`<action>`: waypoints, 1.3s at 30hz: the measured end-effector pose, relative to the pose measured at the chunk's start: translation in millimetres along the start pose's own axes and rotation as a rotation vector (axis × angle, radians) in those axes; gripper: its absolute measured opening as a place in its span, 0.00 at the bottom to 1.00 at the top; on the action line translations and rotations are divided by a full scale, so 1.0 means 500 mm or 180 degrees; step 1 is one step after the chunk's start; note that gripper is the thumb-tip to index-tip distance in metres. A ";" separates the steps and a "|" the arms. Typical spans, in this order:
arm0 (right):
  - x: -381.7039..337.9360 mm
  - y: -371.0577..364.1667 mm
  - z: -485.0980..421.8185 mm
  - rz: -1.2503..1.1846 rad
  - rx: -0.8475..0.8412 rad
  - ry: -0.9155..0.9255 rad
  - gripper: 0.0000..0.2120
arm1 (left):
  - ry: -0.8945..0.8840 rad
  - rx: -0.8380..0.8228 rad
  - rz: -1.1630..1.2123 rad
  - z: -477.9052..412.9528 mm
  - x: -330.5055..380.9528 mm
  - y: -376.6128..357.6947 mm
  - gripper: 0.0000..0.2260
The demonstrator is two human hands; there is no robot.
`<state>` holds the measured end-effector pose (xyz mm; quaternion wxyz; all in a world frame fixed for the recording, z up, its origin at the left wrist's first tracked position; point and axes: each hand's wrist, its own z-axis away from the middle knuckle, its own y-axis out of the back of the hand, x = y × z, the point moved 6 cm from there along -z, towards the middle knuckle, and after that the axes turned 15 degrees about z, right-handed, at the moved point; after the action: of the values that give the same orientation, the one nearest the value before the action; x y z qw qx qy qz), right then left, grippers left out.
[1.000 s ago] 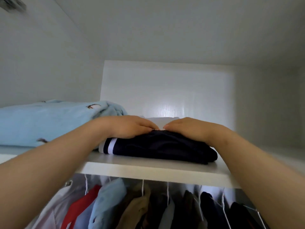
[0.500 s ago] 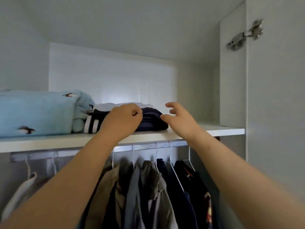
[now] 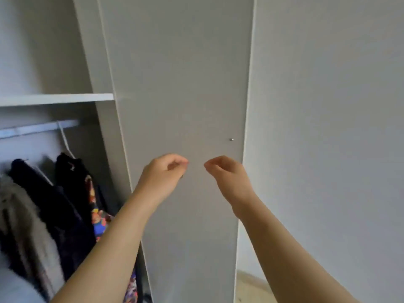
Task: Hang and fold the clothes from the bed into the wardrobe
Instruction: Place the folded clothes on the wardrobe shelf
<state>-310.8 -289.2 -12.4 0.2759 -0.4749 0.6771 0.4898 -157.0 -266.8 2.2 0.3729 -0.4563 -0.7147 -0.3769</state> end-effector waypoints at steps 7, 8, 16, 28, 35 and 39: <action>0.365 0.369 0.291 0.0226 0.0836 -0.1386 0.09 | 0.0677 -0.1590 0.0658 0.237 -0.020 -0.533 0.08; 0.399 0.423 0.342 0.0284 0.0976 -0.1542 0.10 | 0.0753 -0.1754 0.0724 0.279 -0.017 -0.598 0.08; 0.575 0.750 0.780 0.0392 0.2408 -0.2856 0.09 | 0.1429 -0.3283 0.0849 0.654 0.017 -1.015 0.09; 0.712 1.017 1.262 -0.0017 0.3825 -0.4060 0.06 | 0.1427 -0.5204 0.0492 1.112 0.168 -1.441 0.07; 0.745 1.254 1.467 0.0009 0.4578 -0.4387 0.03 | 0.1160 -0.6065 0.0353 1.348 0.315 -1.681 0.06; 0.724 1.303 1.587 -0.0135 0.5100 -0.4574 0.08 | 0.1066 -0.6554 0.0157 1.486 0.383 -1.742 0.05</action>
<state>-1122.2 354.9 -346.7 0.8484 0.2314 0.4719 0.0632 -1168.9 196.4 -328.0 -0.0946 -0.5099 0.0227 -0.8547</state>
